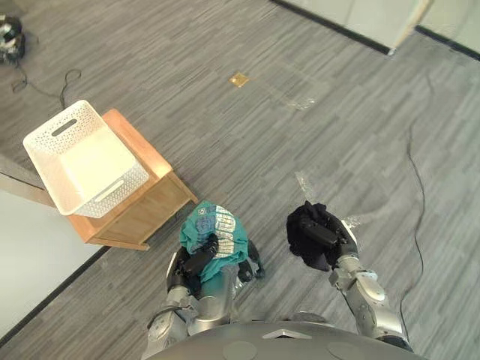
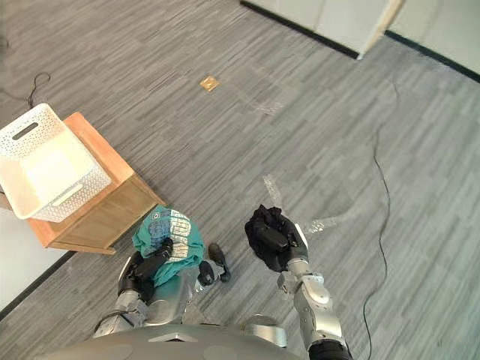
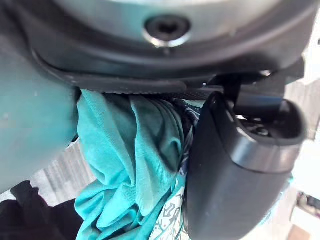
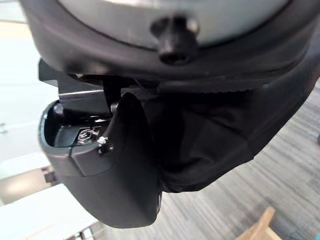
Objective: Tidy up the quilt and then pick up the clothes from the bed and put them into the laundry hamper
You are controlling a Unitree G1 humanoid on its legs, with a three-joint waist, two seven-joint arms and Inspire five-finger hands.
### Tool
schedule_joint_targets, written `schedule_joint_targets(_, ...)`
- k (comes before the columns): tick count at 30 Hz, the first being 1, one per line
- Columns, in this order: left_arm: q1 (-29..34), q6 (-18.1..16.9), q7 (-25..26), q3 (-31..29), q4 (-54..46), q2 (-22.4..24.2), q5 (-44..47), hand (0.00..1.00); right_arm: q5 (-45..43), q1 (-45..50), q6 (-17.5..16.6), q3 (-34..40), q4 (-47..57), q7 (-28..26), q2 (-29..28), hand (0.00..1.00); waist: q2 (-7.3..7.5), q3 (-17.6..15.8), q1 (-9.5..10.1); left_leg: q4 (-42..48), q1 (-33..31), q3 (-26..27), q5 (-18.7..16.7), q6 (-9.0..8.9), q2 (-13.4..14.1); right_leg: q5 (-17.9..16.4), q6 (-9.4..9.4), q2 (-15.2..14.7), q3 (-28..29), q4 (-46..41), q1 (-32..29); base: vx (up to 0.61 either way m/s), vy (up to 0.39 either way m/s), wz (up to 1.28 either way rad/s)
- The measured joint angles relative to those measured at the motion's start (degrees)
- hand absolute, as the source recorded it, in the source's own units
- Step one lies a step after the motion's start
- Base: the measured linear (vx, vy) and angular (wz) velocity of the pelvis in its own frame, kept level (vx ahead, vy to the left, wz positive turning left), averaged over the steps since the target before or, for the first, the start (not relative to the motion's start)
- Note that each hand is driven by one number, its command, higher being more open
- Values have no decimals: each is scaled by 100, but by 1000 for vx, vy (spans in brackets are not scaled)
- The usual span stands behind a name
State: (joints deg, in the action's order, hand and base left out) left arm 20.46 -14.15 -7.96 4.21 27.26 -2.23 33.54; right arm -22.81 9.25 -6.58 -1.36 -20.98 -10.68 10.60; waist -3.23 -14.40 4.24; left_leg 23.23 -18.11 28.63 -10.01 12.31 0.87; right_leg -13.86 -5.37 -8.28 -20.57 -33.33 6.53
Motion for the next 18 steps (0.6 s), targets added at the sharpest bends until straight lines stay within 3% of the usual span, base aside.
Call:
schedule_joint_targets(2,-4,170,63,-36,-2,-98,-14,0,-14,-3,0,10,-97,-102,-157,0,218,-9,-155,-114,397,-230,-140,-59,-234,-8,-45,-329,72,-1520,-608,722,-74,70)
schedule_joint_targets(3,-15,382,176,-3,-6,-179,-52,0,-15,54,-1,69,-181,-275,-206,0,244,-11,-244,-272,820,-562,-157,-79,-326,-67,45,-357,37,-1858,-784,713,-151,122)
schedule_joint_targets(5,15,515,283,78,-75,-279,-51,0,-65,273,-143,63,-170,-535,-190,0,179,-11,-313,-537,1446,-1025,-175,-116,-330,-140,94,-188,21,-1570,-992,646,-183,108)
schedule_joint_targets(7,-7,522,432,220,-262,-390,-50,0,-73,650,-506,1,-33,-706,-217,0,115,69,-378,-913,1915,-1594,-328,-406,-340,-180,141,-182,-34,-884,-1595,608,-260,121)
schedule_joint_targets(9,-238,546,556,268,-283,-473,-46,0,-67,876,-719,-18,-14,-825,-294,0,118,75,-457,-1131,2160,-2092,-414,-557,-322,-123,133,-266,-34,115,-2157,517,-302,134)
schedule_joint_targets(10,-392,552,645,296,-287,-509,-2,0,-54,1097,-887,-70,-13,-907,-343,0,82,55,-447,-1130,2348,-2373,-547,-795,-246,285,88,-247,233,1354,-2433,484,-367,105)
schedule_joint_targets(11,-413,551,685,290,-292,-500,9,0,-53,1209,-937,-110,18,-920,-376,0,116,70,-443,-1094,2447,-2471,-619,-920,-228,500,51,-227,448,1781,-2480,593,-496,138)
schedule_joint_targets(12,-354,549,749,250,-297,-489,8,0,-28,1550,-1001,-280,231,-930,-443,0,124,75,-458,-884,2716,-2761,-904,-1293,-172,909,-84,-230,1119,2251,-2516,508,-475,109)
schedule_joint_targets(14,-109,549,753,112,-412,-482,9,0,3,1868,-1008,-566,554,-953,-408,0,136,125,-581,-582,3011,-3098,-1312,-1396,-14,817,79,-243,1292,1790,-2490,527,-590,131)
schedule_joint_targets(15,91,567,751,-21,-528,-476,46,0,9,1973,-1009,-728,752,-946,-360,0,117,203,-601,-148,3065,-3108,-1548,-1515,184,1215,-87,-252,1191,1114,-2524,509,-613,121)
schedule_joint_targets(16,154,573,751,-87,-550,-429,68,0,20,1976,-1009,-773,809,-937,-321,0,98,208,-564,348,2929,-3044,-1552,-1518,294,1199,-76,-245,1075,870,-2520,478,-585,101)
schedule_joint_targets(17,315,580,709,-197,-590,-219,203,0,69,1937,-1007,-818,1010,-908,-122,0,-155,260,-482,1660,2325,-2910,-1282,-1437,683,865,47,-69,796,762,-2297,442,-562,67)
schedule_joint_targets(18,566,567,605,-252,-698,-25,212,0,174,1908,-1010,-834,1338,-913,92,0,-307,228,-331,3110,1567,-2730,-317,-1413,1184,683,208,167,614,916,-1950,437,-536,53)
